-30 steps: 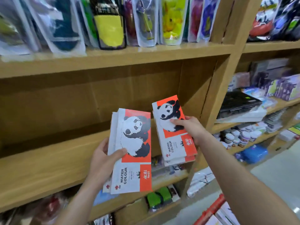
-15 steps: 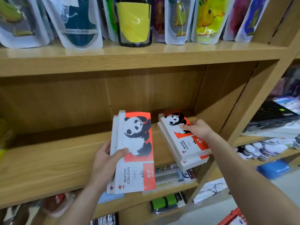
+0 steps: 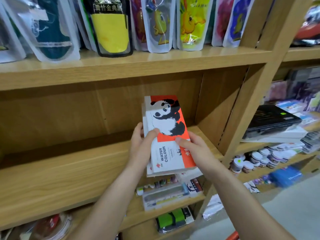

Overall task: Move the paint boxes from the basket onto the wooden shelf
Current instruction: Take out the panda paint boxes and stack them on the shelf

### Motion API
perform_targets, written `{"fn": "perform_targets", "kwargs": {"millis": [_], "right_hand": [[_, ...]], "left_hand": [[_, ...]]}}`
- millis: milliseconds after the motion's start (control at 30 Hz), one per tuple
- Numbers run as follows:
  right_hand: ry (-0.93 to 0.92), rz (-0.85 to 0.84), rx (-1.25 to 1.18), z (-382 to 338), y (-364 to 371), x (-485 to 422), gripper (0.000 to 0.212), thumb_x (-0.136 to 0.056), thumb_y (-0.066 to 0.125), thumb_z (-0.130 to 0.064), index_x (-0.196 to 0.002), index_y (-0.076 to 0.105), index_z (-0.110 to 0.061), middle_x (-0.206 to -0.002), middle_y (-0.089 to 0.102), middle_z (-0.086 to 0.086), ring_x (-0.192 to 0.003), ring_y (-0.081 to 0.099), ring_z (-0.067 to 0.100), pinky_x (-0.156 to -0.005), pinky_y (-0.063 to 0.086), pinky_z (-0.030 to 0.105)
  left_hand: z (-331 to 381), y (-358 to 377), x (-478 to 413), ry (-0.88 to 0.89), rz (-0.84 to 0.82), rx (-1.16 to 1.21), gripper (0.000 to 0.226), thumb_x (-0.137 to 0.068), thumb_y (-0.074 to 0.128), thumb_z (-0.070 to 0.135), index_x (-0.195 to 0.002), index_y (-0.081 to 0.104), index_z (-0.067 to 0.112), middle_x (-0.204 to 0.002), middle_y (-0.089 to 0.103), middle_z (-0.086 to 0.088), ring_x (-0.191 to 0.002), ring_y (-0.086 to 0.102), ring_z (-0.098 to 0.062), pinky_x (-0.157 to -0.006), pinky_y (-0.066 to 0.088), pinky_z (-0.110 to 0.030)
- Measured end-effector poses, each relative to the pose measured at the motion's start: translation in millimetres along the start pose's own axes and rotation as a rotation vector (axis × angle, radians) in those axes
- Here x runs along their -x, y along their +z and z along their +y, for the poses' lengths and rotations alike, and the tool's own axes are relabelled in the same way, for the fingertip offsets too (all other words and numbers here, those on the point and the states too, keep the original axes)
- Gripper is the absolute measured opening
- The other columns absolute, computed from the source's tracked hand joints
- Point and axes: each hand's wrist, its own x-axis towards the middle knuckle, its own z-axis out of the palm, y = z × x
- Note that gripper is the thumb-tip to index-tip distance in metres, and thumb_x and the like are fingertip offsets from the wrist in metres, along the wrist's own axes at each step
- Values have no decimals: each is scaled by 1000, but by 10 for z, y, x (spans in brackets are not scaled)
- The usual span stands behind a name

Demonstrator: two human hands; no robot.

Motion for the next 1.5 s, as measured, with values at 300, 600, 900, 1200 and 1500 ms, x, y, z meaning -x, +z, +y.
{"fn": "perform_targets", "kwargs": {"millis": [300, 600, 900, 1200, 1500], "right_hand": [[165, 79, 248, -139, -658, -400, 23, -98, 68, -28, -117, 72, -16, -97, 83, 2, -87, 81, 18, -80, 60, 33], [25, 458, 86, 531, -735, 89, 20, -106, 53, -28, -115, 70, -27, -110, 73, -10, -106, 67, 10, -90, 53, 32], [-197, 304, 422, 1235, -580, 311, 63, -98, 69, -23, -152, 39, -35, -134, 64, -23, -124, 60, 1, -98, 54, 26], [-88, 621, 832, 1246, -859, -339, 68, -98, 62, -43, -156, 37, -16, -149, 54, 4, -137, 50, 24, -112, 44, 40], [-14, 573, 1092, 1515, -774, -434, 72, -103, 37, -42, -162, 22, -5, -168, 29, 17, -153, 33, 27, -119, 22, 41]], "left_hand": [[-186, 313, -307, -31, -258, -268, 40, -97, 54, 42, -136, 57, 41, -124, 70, 19, -106, 64, 4, -82, 44, -22], [-762, 1, 60, -93, -357, -361, 102, -72, 61, 75, -158, 18, 41, -154, 30, 29, -144, 31, -2, -121, 26, -37], [-982, 258, -5, -55, -442, -388, 84, -88, 45, 70, -155, -2, 53, -134, 26, 50, -136, 33, 3, -105, 37, -25], [-992, 844, -700, -59, -427, -440, 79, -96, 42, 64, -157, -5, 47, -164, 21, 17, -153, 20, -15, -122, 18, -39], [-1065, 1024, -1091, 26, -516, -536, 83, -99, 51, 52, -160, -4, 39, -165, 31, 7, -148, 32, -14, -117, 27, -33]]}}
